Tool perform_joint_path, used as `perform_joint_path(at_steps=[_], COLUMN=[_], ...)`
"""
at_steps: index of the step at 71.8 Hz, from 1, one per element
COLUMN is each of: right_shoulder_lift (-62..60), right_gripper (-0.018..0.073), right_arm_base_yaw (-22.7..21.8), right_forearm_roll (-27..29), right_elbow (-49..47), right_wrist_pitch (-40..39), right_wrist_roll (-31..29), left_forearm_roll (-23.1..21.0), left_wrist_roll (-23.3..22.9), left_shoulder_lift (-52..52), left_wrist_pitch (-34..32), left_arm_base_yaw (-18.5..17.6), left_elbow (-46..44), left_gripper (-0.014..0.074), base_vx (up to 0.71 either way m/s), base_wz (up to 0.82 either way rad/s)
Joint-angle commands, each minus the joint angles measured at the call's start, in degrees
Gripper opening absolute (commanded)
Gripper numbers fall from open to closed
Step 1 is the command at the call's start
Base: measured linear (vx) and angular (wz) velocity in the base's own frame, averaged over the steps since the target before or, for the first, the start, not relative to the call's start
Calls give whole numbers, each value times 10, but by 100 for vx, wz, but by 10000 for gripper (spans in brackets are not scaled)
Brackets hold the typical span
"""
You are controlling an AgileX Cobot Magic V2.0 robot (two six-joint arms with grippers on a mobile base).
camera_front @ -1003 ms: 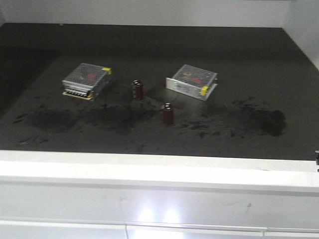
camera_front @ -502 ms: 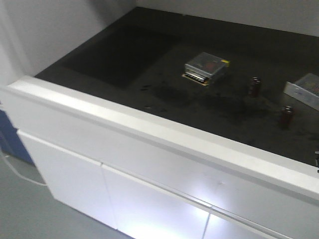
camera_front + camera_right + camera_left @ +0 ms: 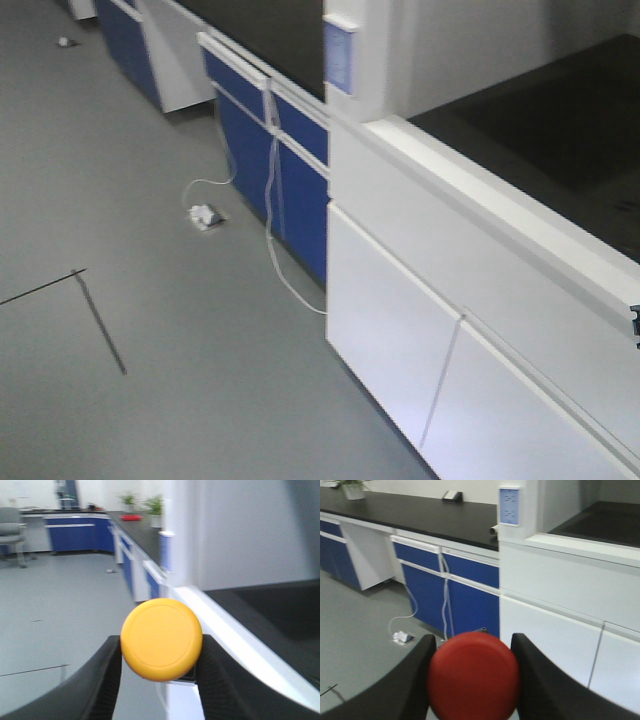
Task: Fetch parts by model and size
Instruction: 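Drive the base away from the bench carrying both buttons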
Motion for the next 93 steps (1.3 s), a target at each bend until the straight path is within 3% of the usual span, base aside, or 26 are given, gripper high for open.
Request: perform_joint_path(at_steps=[1,37,93], right_shoulder_lift=[6,6,6], right_gripper=[-10,-10,-10], right_arm_base_yaw=[-3,-2,-2], right_forearm_roll=[-6,-6,-6], right_elbow=[-14,-14,-14], right_wrist_pitch=[-47,-47,-47], right_wrist_roll=[-3,-3,-3], left_forearm_roll=[2,2,2], left_wrist_roll=[0,0,0], left_shoulder_lift=[8,8,8], left_wrist_pitch=[-45,-46,-46], left_arm_base_yaw=[-5,-4,-4], left_elbow=[-13,-13,-13], left_gripper=[-6,-6,-6], base_vx=[-4,-1,27], base_wz=[98,86,12])
